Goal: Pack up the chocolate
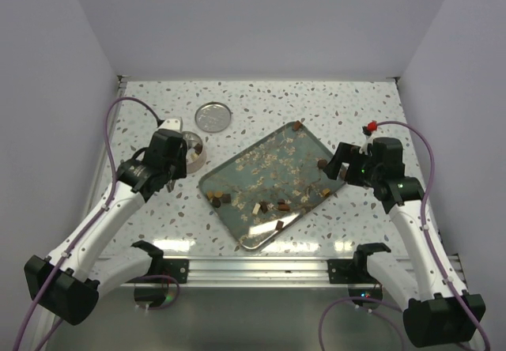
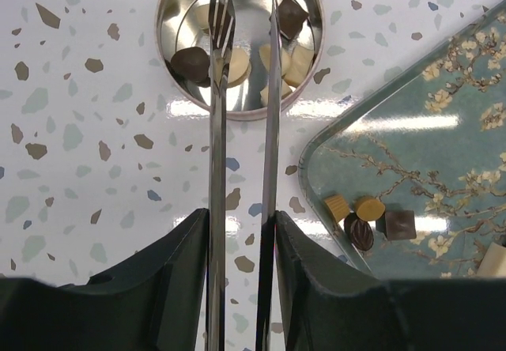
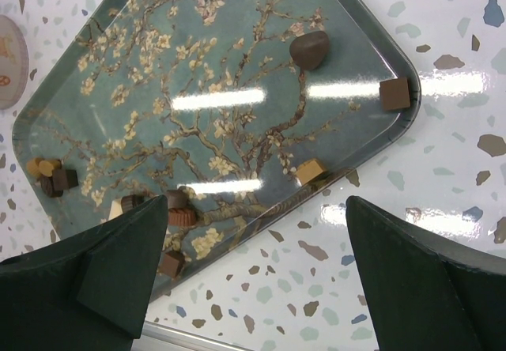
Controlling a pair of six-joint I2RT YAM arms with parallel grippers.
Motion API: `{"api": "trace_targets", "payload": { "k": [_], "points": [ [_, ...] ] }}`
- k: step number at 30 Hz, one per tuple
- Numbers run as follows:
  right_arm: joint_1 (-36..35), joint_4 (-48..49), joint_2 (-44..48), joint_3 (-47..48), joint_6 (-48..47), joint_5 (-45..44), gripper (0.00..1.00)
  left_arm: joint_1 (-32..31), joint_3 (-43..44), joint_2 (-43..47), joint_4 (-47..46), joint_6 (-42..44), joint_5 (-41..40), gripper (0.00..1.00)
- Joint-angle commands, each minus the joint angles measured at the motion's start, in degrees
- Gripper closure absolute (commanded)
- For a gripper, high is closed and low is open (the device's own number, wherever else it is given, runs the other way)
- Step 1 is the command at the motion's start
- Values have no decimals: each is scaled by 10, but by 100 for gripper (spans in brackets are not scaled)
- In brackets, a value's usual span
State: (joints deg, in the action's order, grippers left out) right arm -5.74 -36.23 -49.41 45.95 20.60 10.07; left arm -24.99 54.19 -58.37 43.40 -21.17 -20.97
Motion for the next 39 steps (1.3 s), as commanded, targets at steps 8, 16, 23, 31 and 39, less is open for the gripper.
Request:
{"api": "trace_targets", "payload": {
  "k": [8,16,23,31,39],
  "points": [
    [-2,-12,22,20,4,-7,2,6,0,21,-15,56,-11,59],
    [-2,-18,25,22,1,-8,3,-90,8,11,-20,43,-38,60],
    [-2,-10,6,30,6,-8,2,-281,35,-35,13,-78,-81,60],
    [-3,1,4,22,11,-8,2,-487,35,-74,85,-274,-106,60],
    [-2,-3,11,14,13,-8,2,-614,89,-125,182,-404,-146,60]
  ]
}}
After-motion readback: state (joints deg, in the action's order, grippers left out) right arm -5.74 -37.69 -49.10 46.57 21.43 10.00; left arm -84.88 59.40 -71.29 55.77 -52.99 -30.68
